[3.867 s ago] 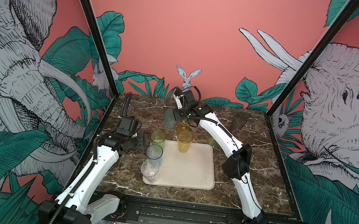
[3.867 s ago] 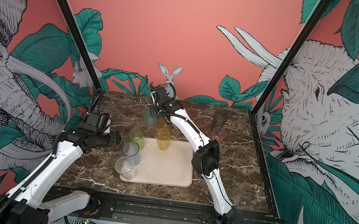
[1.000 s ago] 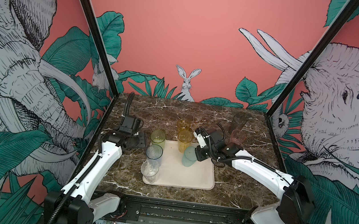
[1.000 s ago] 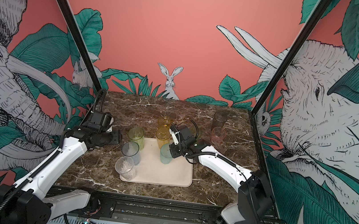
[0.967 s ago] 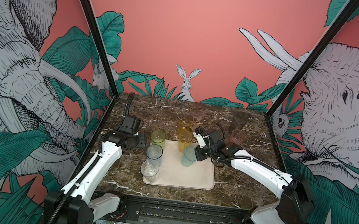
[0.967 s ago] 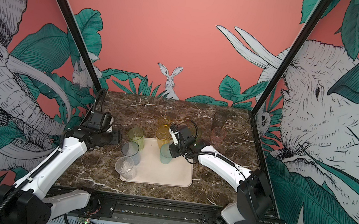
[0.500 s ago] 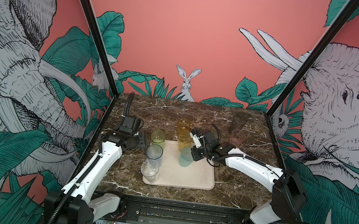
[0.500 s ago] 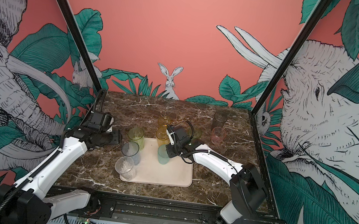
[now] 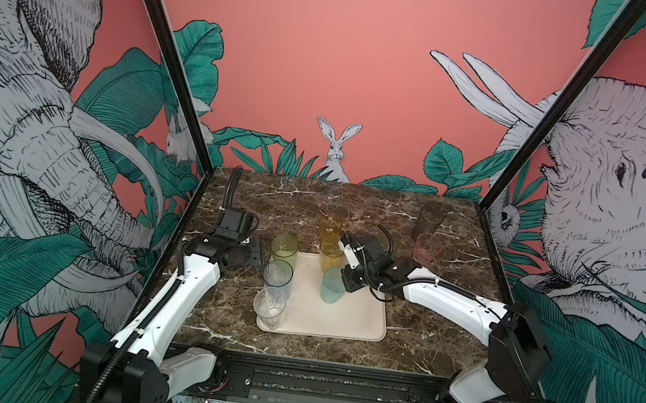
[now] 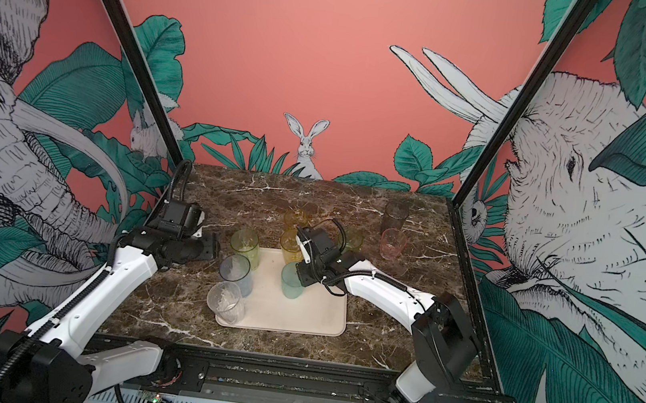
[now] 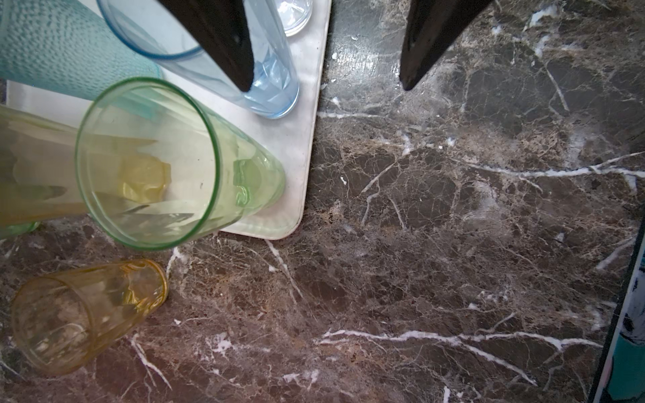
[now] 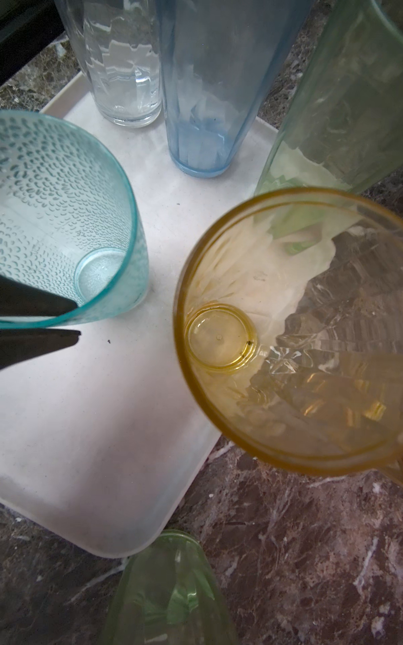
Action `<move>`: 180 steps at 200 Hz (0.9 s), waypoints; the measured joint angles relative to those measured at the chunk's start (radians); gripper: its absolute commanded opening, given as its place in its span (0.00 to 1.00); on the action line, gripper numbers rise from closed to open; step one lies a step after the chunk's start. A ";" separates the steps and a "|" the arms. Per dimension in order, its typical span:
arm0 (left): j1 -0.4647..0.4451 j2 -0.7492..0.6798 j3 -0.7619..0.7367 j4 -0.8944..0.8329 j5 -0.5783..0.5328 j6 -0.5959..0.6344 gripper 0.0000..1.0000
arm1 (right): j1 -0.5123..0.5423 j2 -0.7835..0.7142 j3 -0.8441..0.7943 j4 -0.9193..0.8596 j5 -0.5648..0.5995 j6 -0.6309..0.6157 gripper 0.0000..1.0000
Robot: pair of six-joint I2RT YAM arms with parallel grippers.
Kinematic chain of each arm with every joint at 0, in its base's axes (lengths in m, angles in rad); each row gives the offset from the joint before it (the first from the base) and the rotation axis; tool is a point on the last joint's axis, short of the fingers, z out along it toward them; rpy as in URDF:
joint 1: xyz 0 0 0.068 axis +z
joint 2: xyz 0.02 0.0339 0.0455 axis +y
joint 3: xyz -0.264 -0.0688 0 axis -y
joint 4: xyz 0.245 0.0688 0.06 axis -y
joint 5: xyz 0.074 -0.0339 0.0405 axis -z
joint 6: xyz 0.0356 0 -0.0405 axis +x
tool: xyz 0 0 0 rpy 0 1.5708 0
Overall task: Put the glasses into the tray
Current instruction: 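Lower the teal cup onto the tray and open the right gripper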
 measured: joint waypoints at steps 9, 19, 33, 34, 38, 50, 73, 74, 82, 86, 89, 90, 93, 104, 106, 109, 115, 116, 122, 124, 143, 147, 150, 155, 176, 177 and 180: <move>0.000 0.000 0.000 0.000 0.000 0.000 0.68 | 0.000 0.000 0.000 0.000 0.000 0.000 0.01; 0.000 0.000 0.000 0.000 0.000 0.000 0.68 | 0.000 0.001 0.003 -0.003 0.000 0.000 0.03; 0.000 0.000 0.000 0.000 0.000 0.000 0.68 | 0.000 0.011 0.020 -0.006 0.001 0.001 0.07; 0.000 0.000 0.000 0.000 0.000 0.000 0.68 | 0.000 0.013 0.021 -0.005 0.000 0.001 0.07; 0.000 0.000 0.000 0.000 0.000 0.000 0.68 | 0.000 0.017 0.026 -0.003 0.000 0.001 0.08; 0.000 0.000 0.000 0.000 0.000 0.000 0.68 | 0.000 0.031 0.040 -0.001 0.001 0.002 0.12; 0.000 0.000 -0.002 0.000 0.000 0.000 0.68 | 0.001 0.041 0.047 -0.002 0.004 0.015 0.14; 0.000 0.000 -0.002 0.000 0.000 0.000 0.68 | 0.001 0.041 0.047 -0.002 0.004 0.015 0.14; 0.000 0.000 -0.004 0.000 0.000 0.000 0.68 | 0.001 0.041 0.047 -0.002 0.005 0.019 0.14; 0.000 0.000 -0.005 0.000 0.000 0.000 0.68 | 0.001 0.041 0.047 -0.002 0.006 0.019 0.14; 0.000 0.000 -0.005 0.000 0.000 0.000 0.68 | 0.001 0.041 0.047 -0.002 0.006 0.020 0.14; 0.000 0.000 -0.005 0.000 0.000 0.000 0.68 | 0.001 0.041 0.047 -0.002 0.007 0.020 0.14; 0.000 0.000 -0.006 0.000 0.000 0.000 0.68 | 0.001 0.041 0.047 -0.002 0.007 0.020 0.14; 0.000 0.000 -0.007 0.000 0.000 0.000 0.68 | 0.001 0.041 0.047 -0.002 0.008 0.022 0.15; 0.000 0.000 -0.007 0.000 0.000 0.000 0.68 | 0.001 0.041 0.047 -0.002 0.008 0.023 0.15; 0.000 0.000 -0.007 0.000 0.000 0.000 0.68 | 0.001 0.041 0.047 -0.002 0.008 0.023 0.15; 0.000 0.000 -0.008 0.000 0.000 0.000 0.68 | 0.001 0.041 0.047 -0.002 0.008 0.024 0.16; 0.000 0.000 -0.008 0.000 0.000 0.000 0.68 | 0.001 0.041 0.047 -0.002 0.008 0.024 0.16; 0.000 0.000 -0.008 0.000 0.000 0.000 0.68 | 0.001 0.041 0.047 -0.002 0.008 0.024 0.17; 0.000 0.000 -0.008 0.000 0.000 0.000 0.68 | 0.001 0.041 0.047 -0.002 0.008 0.024 0.18; 0.000 0.000 -0.009 0.001 0.000 0.000 0.68 | 0.001 0.041 0.049 -0.005 0.007 0.027 0.21; 0.000 0.000 -0.010 0.001 0.000 0.000 0.68 | 0.001 0.041 0.050 -0.006 0.007 0.028 0.22; 0.000 0.000 -0.010 0.000 0.000 0.000 0.68 | 0.001 0.041 0.051 -0.006 0.007 0.027 0.23; 0.000 0.000 -0.010 0.001 0.000 0.000 0.68 | 0.001 0.041 0.053 -0.006 0.007 0.028 0.25; 0.000 0.000 -0.010 0.001 0.000 0.000 0.68 | 0.001 0.041 0.064 -0.009 0.006 0.028 0.28; 0.000 0.000 -0.010 0.001 0.000 0.000 0.68 | 0.001 0.041 0.064 -0.009 0.006 0.028 0.28; 0.000 0.000 -0.010 0.001 0.000 0.000 0.68 | 0.001 0.041 0.066 -0.009 0.006 0.028 0.28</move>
